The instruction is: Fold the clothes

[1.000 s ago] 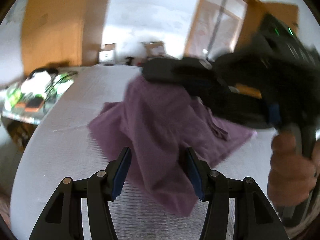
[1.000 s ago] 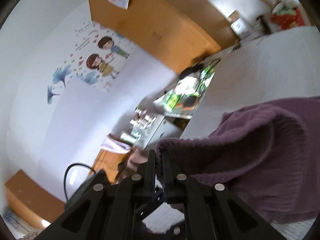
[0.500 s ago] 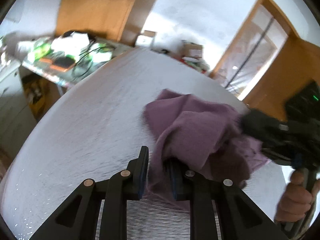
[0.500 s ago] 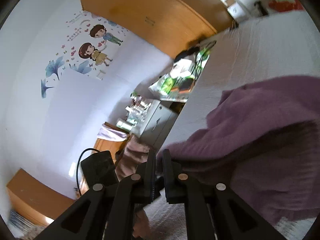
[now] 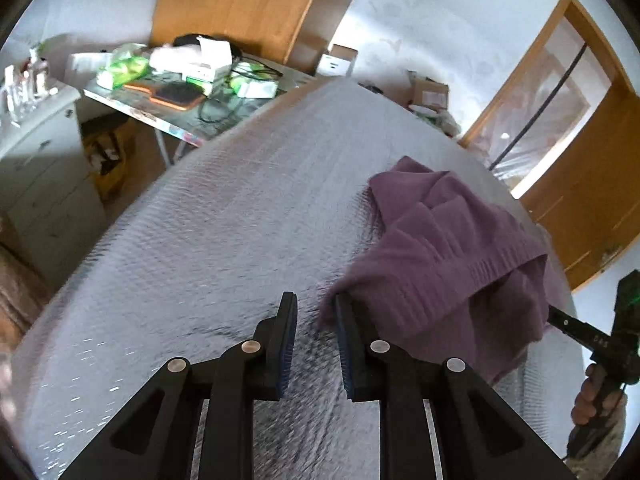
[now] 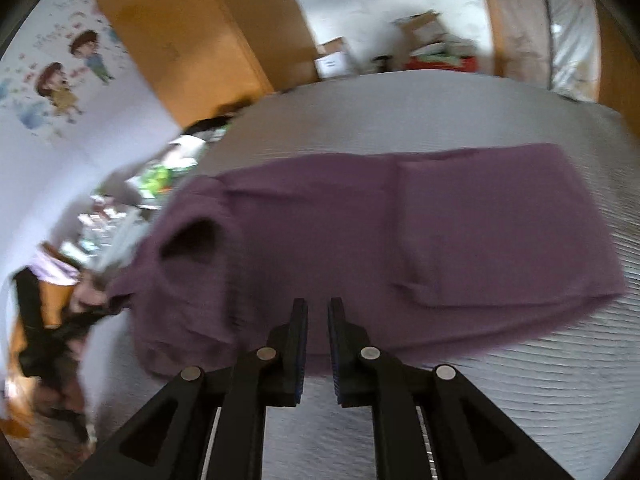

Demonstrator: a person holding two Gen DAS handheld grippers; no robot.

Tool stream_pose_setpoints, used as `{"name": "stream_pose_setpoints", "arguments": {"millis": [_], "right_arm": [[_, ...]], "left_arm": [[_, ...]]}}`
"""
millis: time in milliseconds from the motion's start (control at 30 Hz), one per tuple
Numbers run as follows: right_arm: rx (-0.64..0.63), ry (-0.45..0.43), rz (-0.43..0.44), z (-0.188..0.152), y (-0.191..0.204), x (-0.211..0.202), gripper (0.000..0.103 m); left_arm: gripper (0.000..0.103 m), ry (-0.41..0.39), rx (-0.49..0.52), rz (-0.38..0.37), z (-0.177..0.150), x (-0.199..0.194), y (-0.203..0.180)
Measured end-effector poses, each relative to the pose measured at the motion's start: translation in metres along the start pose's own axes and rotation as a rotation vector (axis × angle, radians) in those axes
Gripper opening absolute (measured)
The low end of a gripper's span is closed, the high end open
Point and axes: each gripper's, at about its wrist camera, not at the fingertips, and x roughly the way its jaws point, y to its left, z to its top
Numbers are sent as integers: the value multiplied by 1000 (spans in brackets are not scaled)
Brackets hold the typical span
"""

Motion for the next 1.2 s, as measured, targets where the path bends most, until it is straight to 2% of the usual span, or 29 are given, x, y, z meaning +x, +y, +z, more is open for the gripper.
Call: {"name": "stream_pose_setpoints", "arguments": {"millis": [67, 167, 267, 400, 467, 567, 667, 733, 867, 900, 933, 1000, 1067, 1200], "right_arm": [[9, -12, -52, -2, -10, -2, 14], [-5, -12, -56, -4, -14, -2, 21], [-60, -27, -20, -6, -1, -4, 28], [-91, -23, -19, -9, 7, 1, 30], [-95, -15, -29, -9, 5, 6, 34], [-109, 1, -32, -11, 5, 11, 37], [-148, 12, -37, -13, 9, 19, 43], [-173, 12, -47, -12, 12, 23, 44], [-176, 13, -64, -11, 15, 26, 44], [-186, 12, -72, -13, 15, 26, 44], [-197, 10, -82, -14, 16, 26, 39], [-226, 2, -138, -14, 18, 27, 22], [-211, 1, -138, -13, 15, 25, 6], [-192, -12, -128, -19, 12, 18, 3]], "left_arm": [[19, -36, 12, 0, 0, -15, -2], [18, -64, 62, -40, -1, -31, -18], [25, -37, 154, -117, -3, -31, -48], [25, 30, 245, -178, -8, -17, -88], [25, 74, 280, -200, -10, -8, -106], [25, 138, 295, -231, -14, 3, -123], [26, 164, 309, -263, -17, 8, -136], [32, 159, 322, -258, -17, 11, -143], [32, 184, 276, -232, -13, 23, -147], [32, 192, 267, -233, -13, 26, -147], [32, 203, 259, -228, -13, 28, -147], [32, 210, 247, -233, -13, 32, -148], [32, 218, 243, -209, -12, 38, -147], [32, 223, 232, -185, -13, 40, -146]]}}
